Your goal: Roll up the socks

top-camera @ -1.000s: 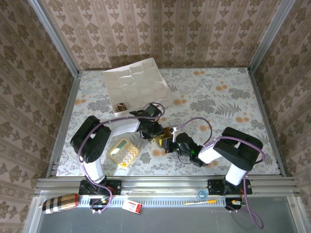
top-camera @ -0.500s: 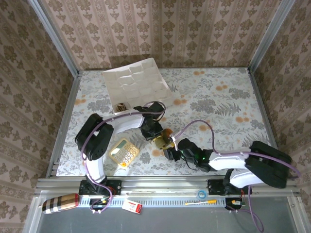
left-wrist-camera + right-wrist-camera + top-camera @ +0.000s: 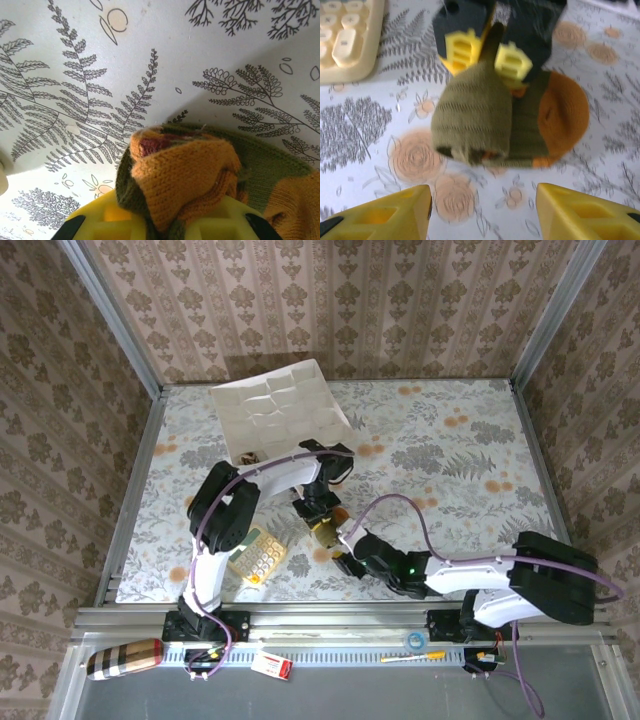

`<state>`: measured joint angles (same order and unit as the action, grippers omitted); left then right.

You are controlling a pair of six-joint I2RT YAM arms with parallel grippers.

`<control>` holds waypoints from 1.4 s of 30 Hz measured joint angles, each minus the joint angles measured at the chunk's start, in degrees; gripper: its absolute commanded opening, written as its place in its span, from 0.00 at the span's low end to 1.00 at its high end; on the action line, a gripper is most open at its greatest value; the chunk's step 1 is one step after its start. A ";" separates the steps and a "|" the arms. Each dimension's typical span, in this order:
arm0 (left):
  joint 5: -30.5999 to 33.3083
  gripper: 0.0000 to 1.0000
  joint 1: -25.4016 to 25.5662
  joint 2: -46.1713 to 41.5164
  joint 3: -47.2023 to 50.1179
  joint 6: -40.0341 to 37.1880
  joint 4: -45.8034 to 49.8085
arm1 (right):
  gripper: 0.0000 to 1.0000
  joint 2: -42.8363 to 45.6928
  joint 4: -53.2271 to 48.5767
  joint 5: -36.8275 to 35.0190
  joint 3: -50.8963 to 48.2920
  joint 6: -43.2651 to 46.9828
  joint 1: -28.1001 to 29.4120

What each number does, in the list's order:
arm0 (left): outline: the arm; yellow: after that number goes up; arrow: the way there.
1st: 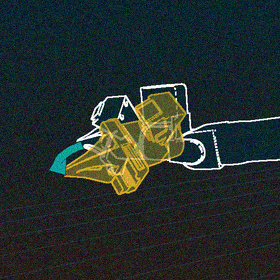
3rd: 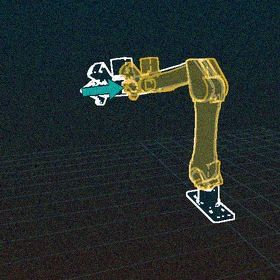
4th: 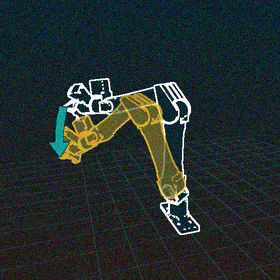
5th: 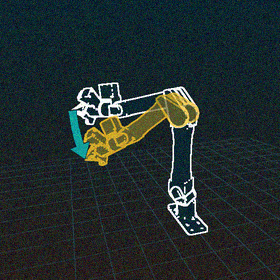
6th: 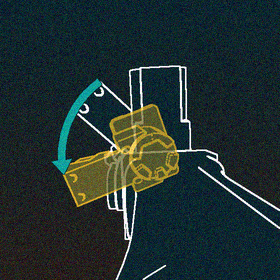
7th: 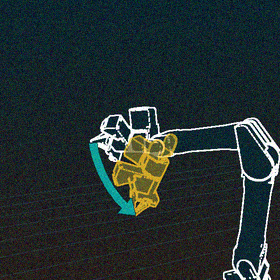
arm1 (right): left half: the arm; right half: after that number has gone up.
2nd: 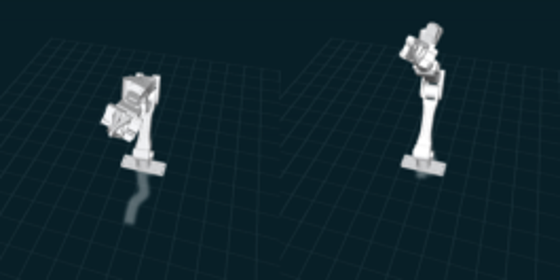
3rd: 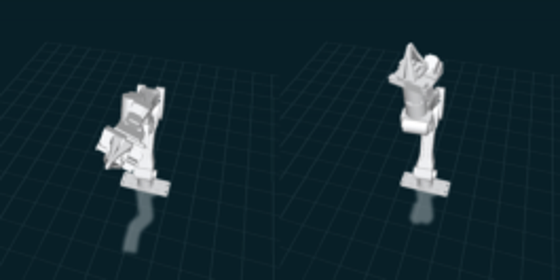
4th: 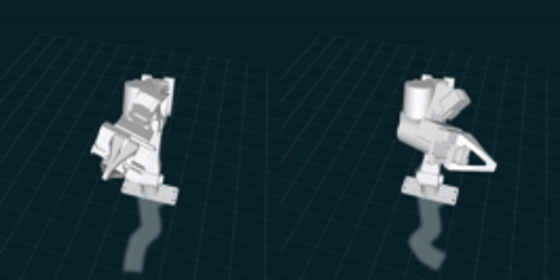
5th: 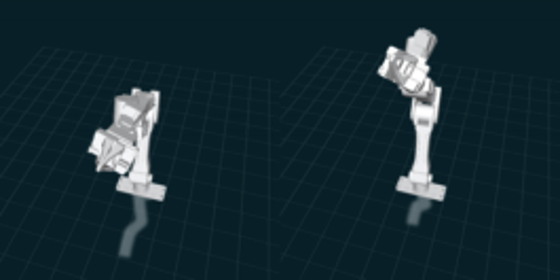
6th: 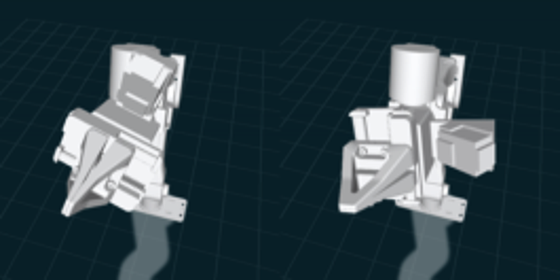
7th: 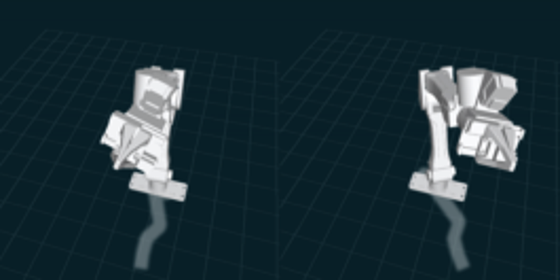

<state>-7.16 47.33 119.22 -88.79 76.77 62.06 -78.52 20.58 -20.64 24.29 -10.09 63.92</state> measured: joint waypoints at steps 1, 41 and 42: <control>0.00 0.00 0.00 0.24 -0.31 -0.02 0.37 | 0.58 -1.60 0.50 -0.22 1.38 0.52 0.00; -1.33 0.48 -6.36 -21.09 17.00 -13.31 -20.13 | 0.00 -16.98 14.93 30.29 4.74 -18.25 -21.84; -1.86 0.48 -6.27 -21.35 18.62 -13.42 -21.40 | 0.00 -17.14 15.43 31.34 4.46 -18.67 -22.51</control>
<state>-9.02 41.06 97.86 -70.17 63.35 40.66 -95.66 36.01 10.70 28.75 -28.75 41.41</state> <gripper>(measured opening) 0.476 0.088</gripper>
